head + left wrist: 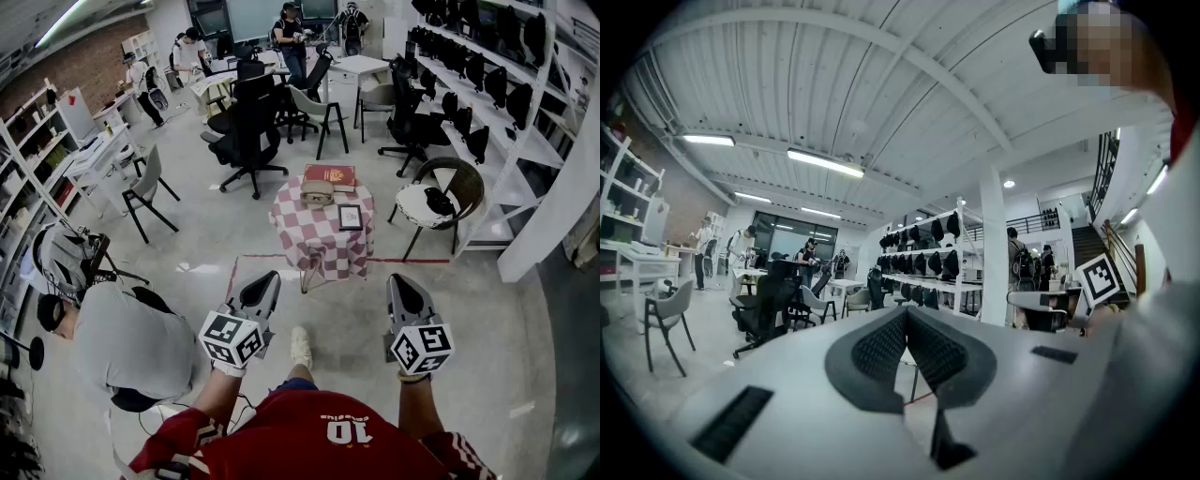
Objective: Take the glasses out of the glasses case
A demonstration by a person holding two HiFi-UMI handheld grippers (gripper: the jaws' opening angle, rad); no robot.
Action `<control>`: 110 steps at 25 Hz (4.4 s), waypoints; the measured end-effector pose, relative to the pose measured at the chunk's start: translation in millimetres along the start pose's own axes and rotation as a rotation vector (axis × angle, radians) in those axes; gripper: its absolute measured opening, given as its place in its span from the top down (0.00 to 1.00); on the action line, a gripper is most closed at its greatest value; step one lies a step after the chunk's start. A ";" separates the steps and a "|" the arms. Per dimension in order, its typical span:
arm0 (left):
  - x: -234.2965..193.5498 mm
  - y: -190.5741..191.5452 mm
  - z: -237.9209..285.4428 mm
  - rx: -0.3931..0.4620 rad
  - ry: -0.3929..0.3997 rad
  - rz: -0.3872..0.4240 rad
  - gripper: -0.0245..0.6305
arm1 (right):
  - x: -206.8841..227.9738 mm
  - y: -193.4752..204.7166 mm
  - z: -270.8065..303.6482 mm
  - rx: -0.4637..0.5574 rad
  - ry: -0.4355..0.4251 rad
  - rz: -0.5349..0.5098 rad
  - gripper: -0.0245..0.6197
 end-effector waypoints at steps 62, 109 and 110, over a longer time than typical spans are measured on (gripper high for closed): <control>-112.7 3.1 158.1 -0.053 0.013 -0.031 0.95 | 62.2 -2.0 171.1 -0.075 -0.002 -0.042 0.94; -400.5 3.6 413.3 -0.073 0.157 -0.075 0.95 | 104.3 -14.1 508.5 -0.101 0.120 -0.060 0.94; -401.2 3.0 414.6 -0.071 0.157 -0.081 0.95 | 105.1 -14.4 510.2 -0.100 0.118 -0.059 0.94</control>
Point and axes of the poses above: the fingertips, and each gripper's own axes: z forward along the fingers, x to its right, y out of its underside, the point moved 4 cm from there along -z, backward along the fingers, and after that the axes turned 6 degrees about y, right-handed, at the moved point
